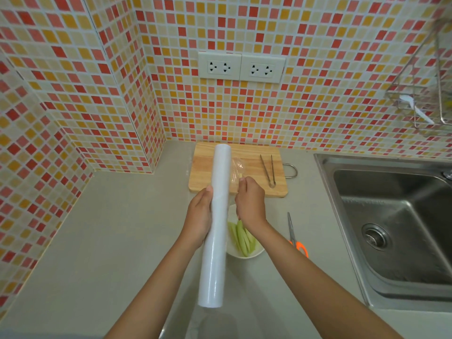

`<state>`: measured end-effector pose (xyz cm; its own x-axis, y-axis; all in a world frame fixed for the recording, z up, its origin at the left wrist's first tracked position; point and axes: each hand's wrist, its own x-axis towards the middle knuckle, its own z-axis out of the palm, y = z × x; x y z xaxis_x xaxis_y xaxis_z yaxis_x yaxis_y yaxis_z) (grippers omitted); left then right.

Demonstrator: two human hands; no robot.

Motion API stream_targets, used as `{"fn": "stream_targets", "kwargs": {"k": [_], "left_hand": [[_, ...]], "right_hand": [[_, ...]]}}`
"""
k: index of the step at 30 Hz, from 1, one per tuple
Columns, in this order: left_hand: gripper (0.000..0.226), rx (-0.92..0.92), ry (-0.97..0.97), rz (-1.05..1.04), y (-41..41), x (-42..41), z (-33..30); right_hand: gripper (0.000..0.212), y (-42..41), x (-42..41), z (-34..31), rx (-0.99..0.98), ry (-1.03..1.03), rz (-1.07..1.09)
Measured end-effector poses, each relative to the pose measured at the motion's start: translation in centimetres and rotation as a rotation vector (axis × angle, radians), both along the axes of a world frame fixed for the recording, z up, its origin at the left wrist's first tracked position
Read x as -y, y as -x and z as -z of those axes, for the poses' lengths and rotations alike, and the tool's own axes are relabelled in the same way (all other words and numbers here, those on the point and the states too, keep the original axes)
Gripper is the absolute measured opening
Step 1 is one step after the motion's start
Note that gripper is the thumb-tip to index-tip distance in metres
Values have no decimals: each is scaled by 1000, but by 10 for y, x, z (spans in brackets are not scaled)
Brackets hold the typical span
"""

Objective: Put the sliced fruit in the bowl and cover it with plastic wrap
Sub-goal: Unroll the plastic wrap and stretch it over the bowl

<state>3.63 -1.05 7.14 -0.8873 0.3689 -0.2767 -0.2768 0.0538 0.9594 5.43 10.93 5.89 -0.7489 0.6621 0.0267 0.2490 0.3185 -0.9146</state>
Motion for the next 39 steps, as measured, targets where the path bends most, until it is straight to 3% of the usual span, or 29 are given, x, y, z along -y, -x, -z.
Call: {"fn": "stream_targets", "kwargs": {"k": [6, 12, 14, 20, 24, 30, 39], "left_hand": [[42, -25, 46, 71, 0, -5, 1], [42, -79, 72, -7, 5, -8, 4], [44, -124, 86, -2, 4, -9, 5], [43, -181, 125, -31, 4, -14, 10], [42, -207, 154, -26, 10, -10, 12], [40, -157, 100, -11, 13, -13, 10], [41, -124, 105, 17, 26, -16, 6]], "right_hand": [[38, 3, -5, -3, 11, 46, -48], [47, -4, -6, -10, -38, 337, -55], [54, -7, -1, -9, -1, 258, -67], [38, -13, 9, 1, 48, -36, -163], [40, -11, 2, 0, 92, -190, -192], [44, -17, 2, -2, 23, 68, -141], [39, -17, 6, 1, 113, -91, -189]]}}
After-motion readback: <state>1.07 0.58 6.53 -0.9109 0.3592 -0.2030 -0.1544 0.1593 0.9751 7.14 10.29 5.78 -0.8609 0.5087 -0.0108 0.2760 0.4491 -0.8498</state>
